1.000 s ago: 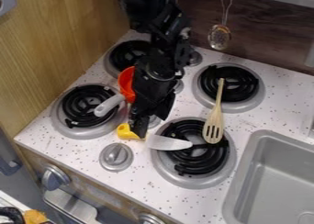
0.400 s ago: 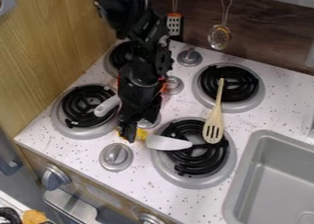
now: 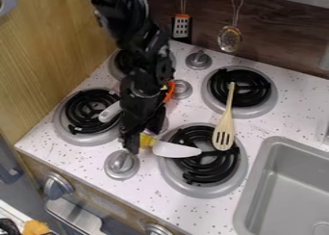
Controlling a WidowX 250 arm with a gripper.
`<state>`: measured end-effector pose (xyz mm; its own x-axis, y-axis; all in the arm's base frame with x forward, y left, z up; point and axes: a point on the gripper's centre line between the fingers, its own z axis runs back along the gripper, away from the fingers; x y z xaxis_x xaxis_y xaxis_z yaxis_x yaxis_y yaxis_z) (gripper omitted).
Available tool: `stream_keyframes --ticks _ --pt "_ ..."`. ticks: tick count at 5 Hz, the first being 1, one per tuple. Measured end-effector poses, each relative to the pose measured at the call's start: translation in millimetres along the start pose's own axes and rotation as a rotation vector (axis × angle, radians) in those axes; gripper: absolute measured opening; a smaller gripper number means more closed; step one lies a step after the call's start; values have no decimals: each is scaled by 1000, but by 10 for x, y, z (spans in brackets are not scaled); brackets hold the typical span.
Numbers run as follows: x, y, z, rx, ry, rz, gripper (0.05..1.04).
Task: Rotate the yellow knife to the right
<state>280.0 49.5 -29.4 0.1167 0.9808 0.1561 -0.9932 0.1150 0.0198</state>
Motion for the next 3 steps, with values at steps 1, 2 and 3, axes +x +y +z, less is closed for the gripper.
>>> stream_keyframes --ticks 1,2,3 --pt "-1 -7 -41 -9 7 -7 938" --pt "-18 3 -75 -1 14 12 677" --pt "-42 -3 -102 -14 25 29 390"
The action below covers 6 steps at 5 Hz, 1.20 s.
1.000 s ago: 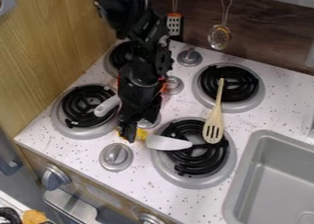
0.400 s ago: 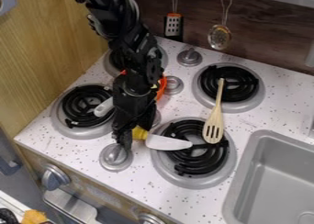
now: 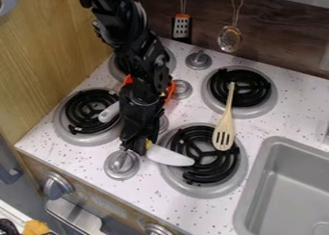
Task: Rotate the yellow knife to the right
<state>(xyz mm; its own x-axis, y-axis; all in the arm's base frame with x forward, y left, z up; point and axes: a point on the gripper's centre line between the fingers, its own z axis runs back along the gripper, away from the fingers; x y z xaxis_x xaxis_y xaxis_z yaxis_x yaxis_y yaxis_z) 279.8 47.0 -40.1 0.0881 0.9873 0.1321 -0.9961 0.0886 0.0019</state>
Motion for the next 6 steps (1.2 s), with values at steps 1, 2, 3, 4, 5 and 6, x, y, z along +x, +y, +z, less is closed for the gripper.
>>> stream_keyframes --ticks 1,2,3,4,5,6 --pt "-13 -21 2 -7 10 7 349" --pt "-41 29 7 32 20 17 349" --pt "-129 65 163 75 73 -11 349" --pt "-221 70 378 68 150 -72 349" --pt "-360 -16 510 52 177 -180 349" --pt "-476 -243 677 -16 220 -305 349"
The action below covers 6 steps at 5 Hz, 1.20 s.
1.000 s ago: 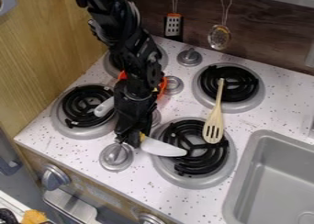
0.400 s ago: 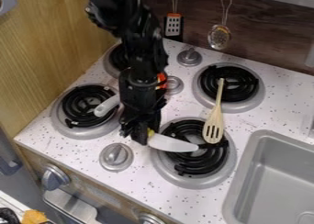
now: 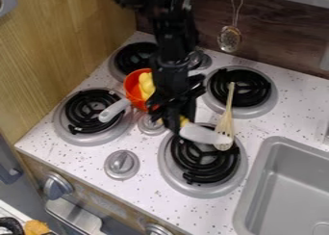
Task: Rotate the yellow knife to the right
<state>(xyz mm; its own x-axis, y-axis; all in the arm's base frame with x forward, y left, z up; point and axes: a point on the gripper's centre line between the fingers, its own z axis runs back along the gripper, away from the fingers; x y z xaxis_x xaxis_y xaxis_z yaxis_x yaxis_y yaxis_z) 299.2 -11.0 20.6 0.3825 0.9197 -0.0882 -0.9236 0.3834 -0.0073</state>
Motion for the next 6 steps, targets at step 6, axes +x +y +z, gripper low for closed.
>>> stream_keyframes --ticks 6 --pt "446 -695 -383 5 -27 -777 349"
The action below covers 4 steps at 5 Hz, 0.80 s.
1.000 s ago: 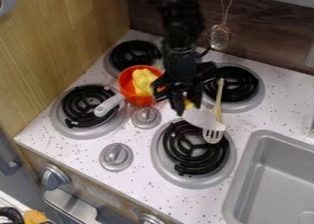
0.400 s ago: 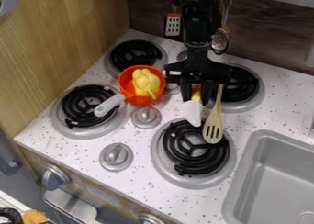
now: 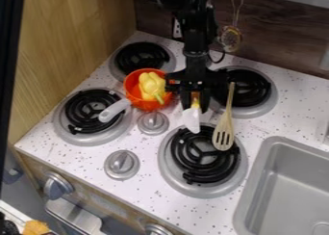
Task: Rotate the yellow knife to the right
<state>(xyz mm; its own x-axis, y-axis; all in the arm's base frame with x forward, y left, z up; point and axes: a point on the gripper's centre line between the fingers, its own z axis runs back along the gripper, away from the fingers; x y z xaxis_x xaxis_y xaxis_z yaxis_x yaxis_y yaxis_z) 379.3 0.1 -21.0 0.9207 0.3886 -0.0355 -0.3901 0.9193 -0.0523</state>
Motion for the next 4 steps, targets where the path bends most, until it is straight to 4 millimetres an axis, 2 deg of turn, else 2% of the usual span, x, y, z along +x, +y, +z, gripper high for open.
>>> stream_keyframes --ticks 1,2,3,4 --pt "25 29 -7 8 -10 15 417" --pt "-4 29 -10 63 -15 52 713" --pt "-68 -77 -17 87 -15 39 975" --pt "-106 -44 3 124 3 75 1001"
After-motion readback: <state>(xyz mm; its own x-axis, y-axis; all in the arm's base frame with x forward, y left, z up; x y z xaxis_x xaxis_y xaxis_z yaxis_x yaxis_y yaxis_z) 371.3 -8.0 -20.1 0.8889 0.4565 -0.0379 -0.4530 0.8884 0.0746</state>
